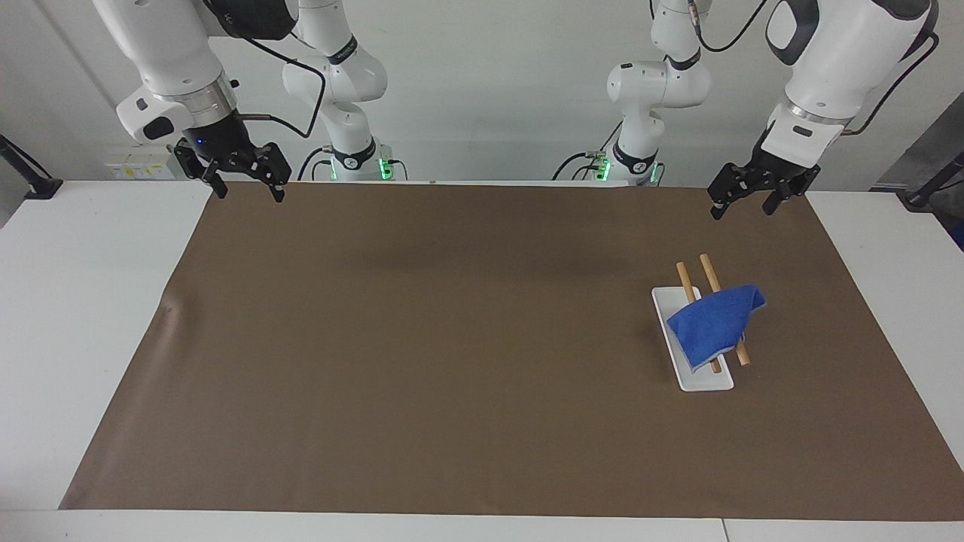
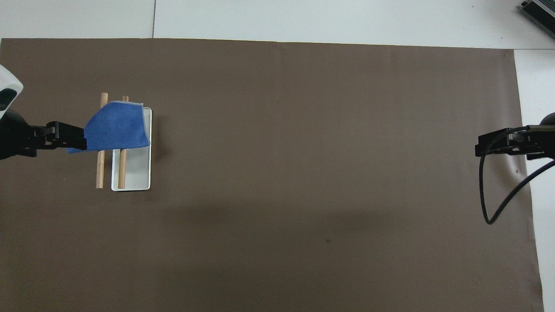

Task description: Right arm passes towel to left arm to hang

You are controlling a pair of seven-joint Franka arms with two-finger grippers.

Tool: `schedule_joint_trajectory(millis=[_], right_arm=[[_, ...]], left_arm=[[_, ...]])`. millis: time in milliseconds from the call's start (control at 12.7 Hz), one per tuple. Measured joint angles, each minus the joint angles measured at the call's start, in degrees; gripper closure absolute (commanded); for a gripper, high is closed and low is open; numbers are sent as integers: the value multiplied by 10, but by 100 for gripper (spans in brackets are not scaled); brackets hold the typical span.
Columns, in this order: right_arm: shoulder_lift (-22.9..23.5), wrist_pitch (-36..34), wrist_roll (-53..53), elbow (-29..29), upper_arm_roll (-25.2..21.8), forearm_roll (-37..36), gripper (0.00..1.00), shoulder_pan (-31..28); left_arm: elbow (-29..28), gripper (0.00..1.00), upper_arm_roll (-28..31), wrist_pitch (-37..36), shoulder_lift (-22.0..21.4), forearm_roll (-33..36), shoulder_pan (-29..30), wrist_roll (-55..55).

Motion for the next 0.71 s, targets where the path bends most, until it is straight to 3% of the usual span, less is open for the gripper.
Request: schedule_joint_trajectory(millis=[707], right_arm=[[-2, -4, 0, 3, 3, -4, 0, 2]], left_arm=[[22, 0, 2, -4, -2, 4, 0, 0]])
